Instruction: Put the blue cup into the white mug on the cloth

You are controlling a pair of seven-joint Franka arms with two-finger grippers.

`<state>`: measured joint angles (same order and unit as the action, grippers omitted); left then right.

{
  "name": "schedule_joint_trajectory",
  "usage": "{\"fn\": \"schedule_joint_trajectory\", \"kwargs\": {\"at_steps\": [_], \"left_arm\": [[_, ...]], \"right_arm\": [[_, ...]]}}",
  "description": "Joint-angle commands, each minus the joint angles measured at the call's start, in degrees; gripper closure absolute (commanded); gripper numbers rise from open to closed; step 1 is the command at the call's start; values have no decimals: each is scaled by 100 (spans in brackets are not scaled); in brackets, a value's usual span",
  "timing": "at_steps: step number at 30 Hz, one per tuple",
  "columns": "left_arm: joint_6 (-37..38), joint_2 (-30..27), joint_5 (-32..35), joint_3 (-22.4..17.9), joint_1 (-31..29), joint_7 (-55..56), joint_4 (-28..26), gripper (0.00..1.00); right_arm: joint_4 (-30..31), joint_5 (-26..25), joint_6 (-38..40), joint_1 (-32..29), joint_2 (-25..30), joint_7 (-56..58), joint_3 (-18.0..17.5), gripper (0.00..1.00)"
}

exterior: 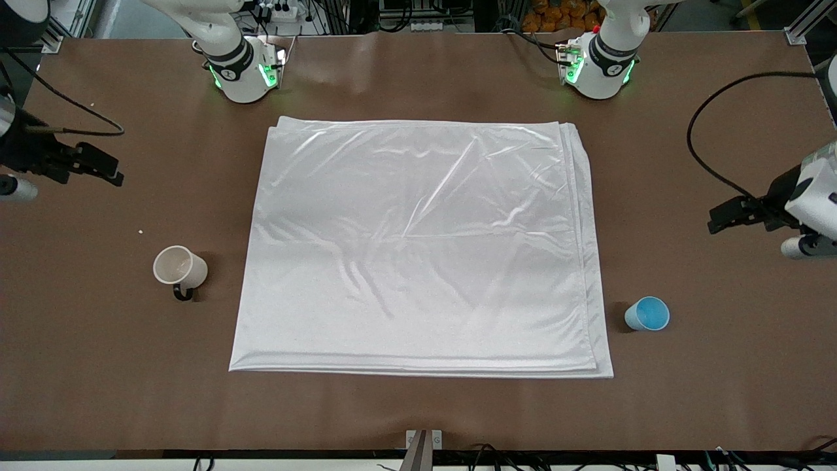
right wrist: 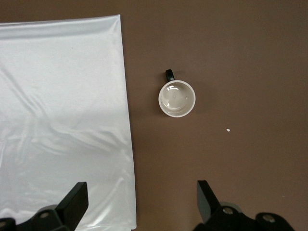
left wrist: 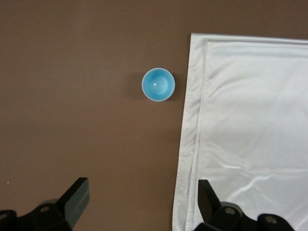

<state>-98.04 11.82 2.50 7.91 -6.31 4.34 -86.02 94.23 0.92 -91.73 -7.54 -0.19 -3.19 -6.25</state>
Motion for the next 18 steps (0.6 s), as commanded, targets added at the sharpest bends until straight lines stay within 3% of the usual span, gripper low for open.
{"fn": "schedule_joint_trajectory", "kwargs": {"at_steps": [1,18], "left_arm": [[-505,583,373,0,-107,-117,103,0],[-1814,1911,497,-8,-178,-100,112,0]], "right_arm": [[-133,-75,-187,-143,-674,46,-52,0],[-423,-101,-1620,-134,-2564,204,-52,0]]}}
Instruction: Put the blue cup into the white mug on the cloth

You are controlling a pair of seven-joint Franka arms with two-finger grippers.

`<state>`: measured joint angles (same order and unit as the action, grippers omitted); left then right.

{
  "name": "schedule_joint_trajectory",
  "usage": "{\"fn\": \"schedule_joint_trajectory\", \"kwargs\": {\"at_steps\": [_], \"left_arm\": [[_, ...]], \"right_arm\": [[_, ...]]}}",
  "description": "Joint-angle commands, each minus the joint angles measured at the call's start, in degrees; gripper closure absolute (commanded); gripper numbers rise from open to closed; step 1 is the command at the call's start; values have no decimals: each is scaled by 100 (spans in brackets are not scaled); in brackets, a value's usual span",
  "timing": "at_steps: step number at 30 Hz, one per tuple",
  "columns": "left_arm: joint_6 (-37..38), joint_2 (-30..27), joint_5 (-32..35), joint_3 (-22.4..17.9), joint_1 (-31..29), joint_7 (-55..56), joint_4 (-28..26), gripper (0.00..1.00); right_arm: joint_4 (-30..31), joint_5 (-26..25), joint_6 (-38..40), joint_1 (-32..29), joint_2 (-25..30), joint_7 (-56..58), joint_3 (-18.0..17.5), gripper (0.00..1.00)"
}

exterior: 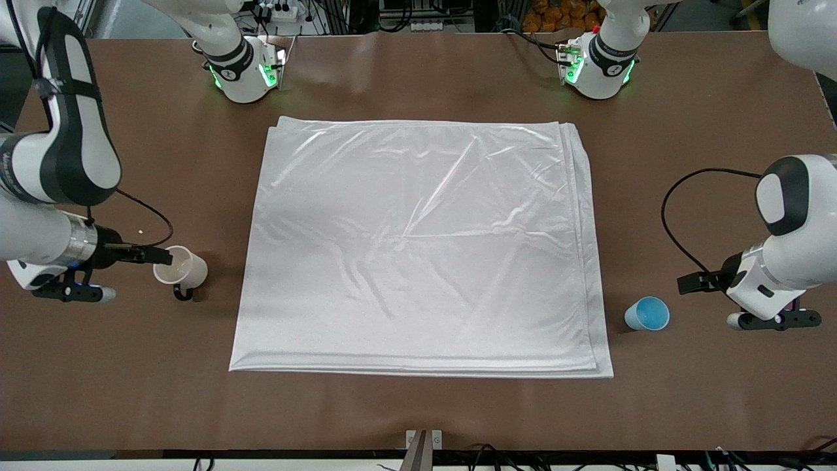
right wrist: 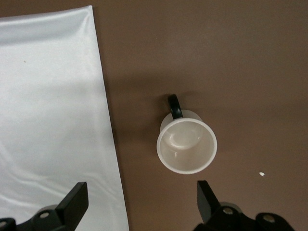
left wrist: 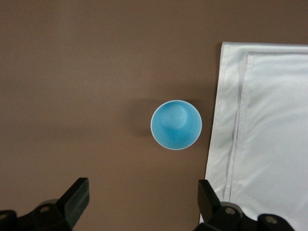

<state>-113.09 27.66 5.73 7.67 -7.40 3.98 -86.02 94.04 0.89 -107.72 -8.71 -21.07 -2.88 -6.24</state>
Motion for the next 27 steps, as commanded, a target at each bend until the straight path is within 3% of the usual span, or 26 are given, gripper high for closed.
{"fn": "schedule_joint_trajectory", "kwargs": {"at_steps": [1,8,16,27], "left_arm": [[-380,415,166,15,-77,-64,112,0],[-723,740,174,15,-95,-64,103,0],[-811,960,165,15,-104,-64,103,0],[-1286,1180,174,15,-236,-81,77,0]], "right_arm": [[-482,-115,-30,-17,-590,313,-53,0],[-878,-282,-109,-43,-1206,1131,-53,0],[-870,-704,-566,-34,-1505,1263,-53,0],[-852,-731,-672,-60,-1769,1263,-44,0]]}}
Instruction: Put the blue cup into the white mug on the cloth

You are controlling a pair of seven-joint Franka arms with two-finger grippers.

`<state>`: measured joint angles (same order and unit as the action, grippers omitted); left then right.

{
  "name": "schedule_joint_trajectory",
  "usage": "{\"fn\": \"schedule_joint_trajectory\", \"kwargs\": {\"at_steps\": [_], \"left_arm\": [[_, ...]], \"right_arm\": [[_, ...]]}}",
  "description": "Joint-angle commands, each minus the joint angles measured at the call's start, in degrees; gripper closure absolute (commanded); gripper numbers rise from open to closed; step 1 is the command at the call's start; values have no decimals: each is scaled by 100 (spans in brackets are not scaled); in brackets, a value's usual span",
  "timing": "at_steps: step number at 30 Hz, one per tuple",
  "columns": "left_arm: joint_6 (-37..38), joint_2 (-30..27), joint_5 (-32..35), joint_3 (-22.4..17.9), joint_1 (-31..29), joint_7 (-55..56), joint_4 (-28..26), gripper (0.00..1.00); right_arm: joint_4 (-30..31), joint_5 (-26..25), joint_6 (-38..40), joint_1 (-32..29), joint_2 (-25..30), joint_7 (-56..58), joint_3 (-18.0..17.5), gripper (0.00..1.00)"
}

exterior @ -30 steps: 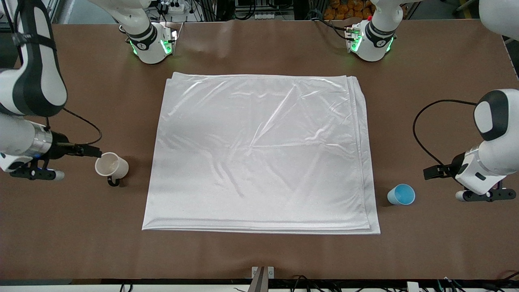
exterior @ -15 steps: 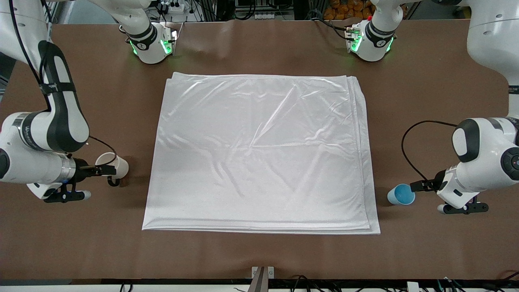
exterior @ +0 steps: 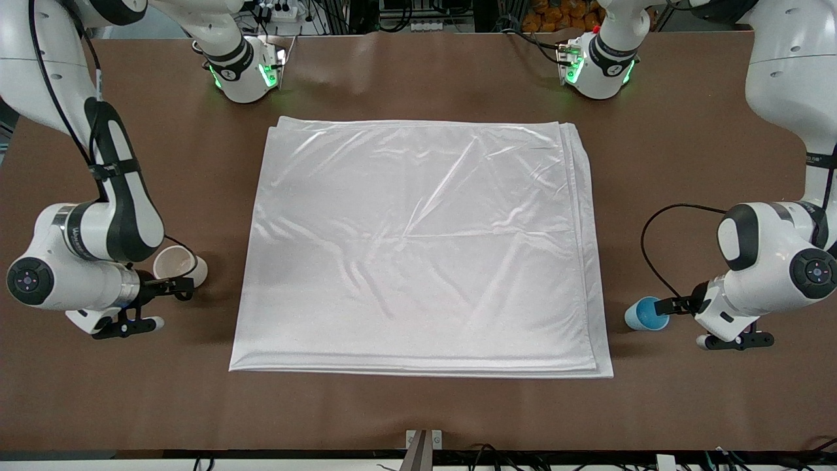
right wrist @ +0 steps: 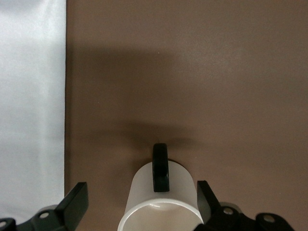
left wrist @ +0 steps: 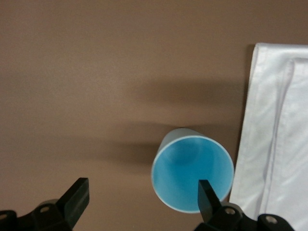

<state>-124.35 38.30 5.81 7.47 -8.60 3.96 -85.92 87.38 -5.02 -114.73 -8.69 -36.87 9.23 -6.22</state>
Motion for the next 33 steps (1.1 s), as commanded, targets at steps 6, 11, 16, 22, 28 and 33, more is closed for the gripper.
{"fn": "schedule_joint_trajectory", "kwargs": {"at_steps": [6,11,16,22,28,33], "left_arm": [[-203,178,166,35,-98,-80,75,0],[-274,248,166,35,-55,-71,67,0],[-283,301,175,35,-28,-71,67,0],[-283,380,175,44,-28,-80,67,0],[-326,389,184,44,-28,-80,67,0],[-335,424,184,44,-19,-80,58,7]], "right_arm": [[-178,-131,21,-107,-382,88,-46,0],[-169,-122,-111,-194,-444,149,-46,16],[-160,-78,-225,-282,-461,518,-54,67],[-160,-52,-243,-344,-461,677,-55,99],[-151,-43,-208,-353,-461,677,-55,100],[-160,-43,-181,-344,-444,650,-55,100]]}}
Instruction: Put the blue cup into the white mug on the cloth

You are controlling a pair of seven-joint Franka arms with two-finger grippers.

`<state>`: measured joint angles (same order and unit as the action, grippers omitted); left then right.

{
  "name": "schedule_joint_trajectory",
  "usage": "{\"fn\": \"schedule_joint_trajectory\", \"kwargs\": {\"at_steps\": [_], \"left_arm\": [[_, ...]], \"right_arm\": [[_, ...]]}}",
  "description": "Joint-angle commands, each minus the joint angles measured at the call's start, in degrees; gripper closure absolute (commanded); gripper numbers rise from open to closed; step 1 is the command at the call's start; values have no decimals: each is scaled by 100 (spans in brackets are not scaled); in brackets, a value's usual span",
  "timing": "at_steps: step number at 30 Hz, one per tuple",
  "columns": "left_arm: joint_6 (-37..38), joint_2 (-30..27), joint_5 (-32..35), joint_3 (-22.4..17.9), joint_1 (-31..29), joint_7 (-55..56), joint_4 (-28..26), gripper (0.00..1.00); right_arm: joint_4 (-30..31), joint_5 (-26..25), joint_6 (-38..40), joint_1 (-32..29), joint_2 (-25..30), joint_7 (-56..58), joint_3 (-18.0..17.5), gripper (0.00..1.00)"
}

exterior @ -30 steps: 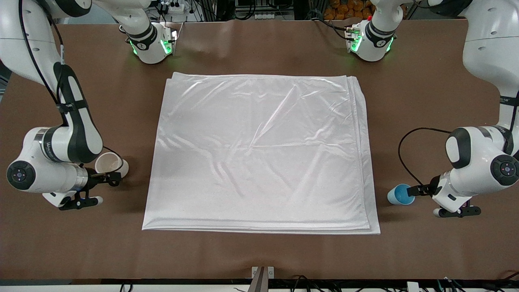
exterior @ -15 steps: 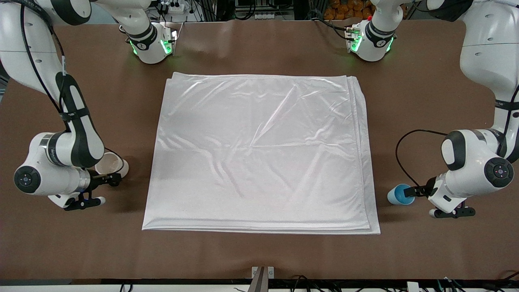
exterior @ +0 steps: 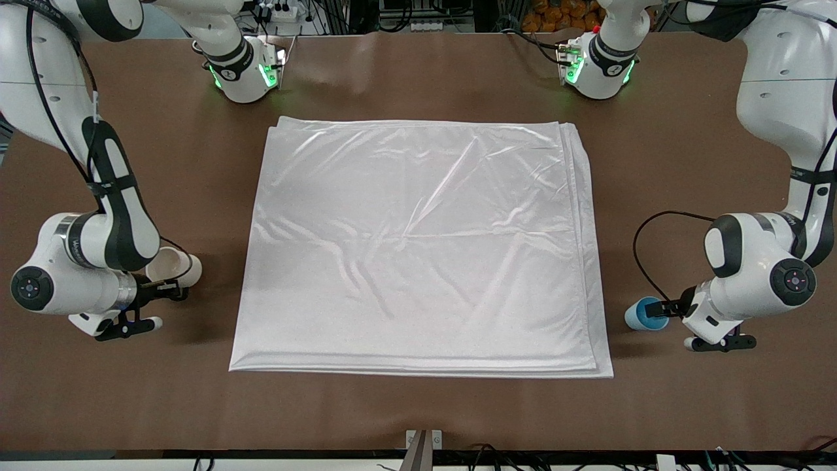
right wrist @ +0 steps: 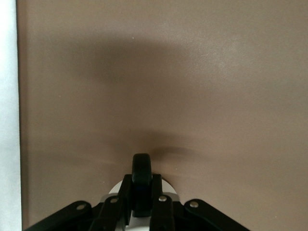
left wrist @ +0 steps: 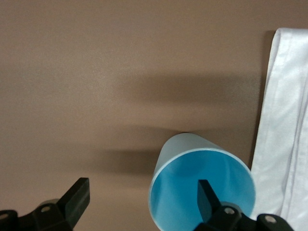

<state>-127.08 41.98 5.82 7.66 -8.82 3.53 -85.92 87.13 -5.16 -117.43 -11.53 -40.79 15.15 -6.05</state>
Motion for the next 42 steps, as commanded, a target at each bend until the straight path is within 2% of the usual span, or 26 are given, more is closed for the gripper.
{"fn": "schedule_joint_trajectory", "kwargs": {"at_steps": [1,6,14,15,23,29,36,42], "left_arm": [[-54,56,183,25,3,-36,58,11],[-54,65,174,25,38,-27,49,34],[-54,65,165,25,108,43,49,89],[-54,65,165,34,108,43,49,98],[-54,30,165,34,100,69,40,100],[-54,4,165,25,108,52,49,100],[-45,-40,174,78,108,-1,66,100],[-54,-137,174,87,126,-45,84,100]], "right_arm": [[-135,-29,89,-59,-52,67,-71,100],[-161,-11,185,-33,1,23,-98,100],[-408,147,651,37,54,-205,-133,100],[-425,147,695,46,54,-258,-142,100],[-487,147,836,186,98,-776,-203,100],[-487,138,950,195,142,-1312,-388,100],[-487,138,1091,204,238,-1980,-686,100],[-487,129,1179,265,300,-3016,-1038,100]]}}
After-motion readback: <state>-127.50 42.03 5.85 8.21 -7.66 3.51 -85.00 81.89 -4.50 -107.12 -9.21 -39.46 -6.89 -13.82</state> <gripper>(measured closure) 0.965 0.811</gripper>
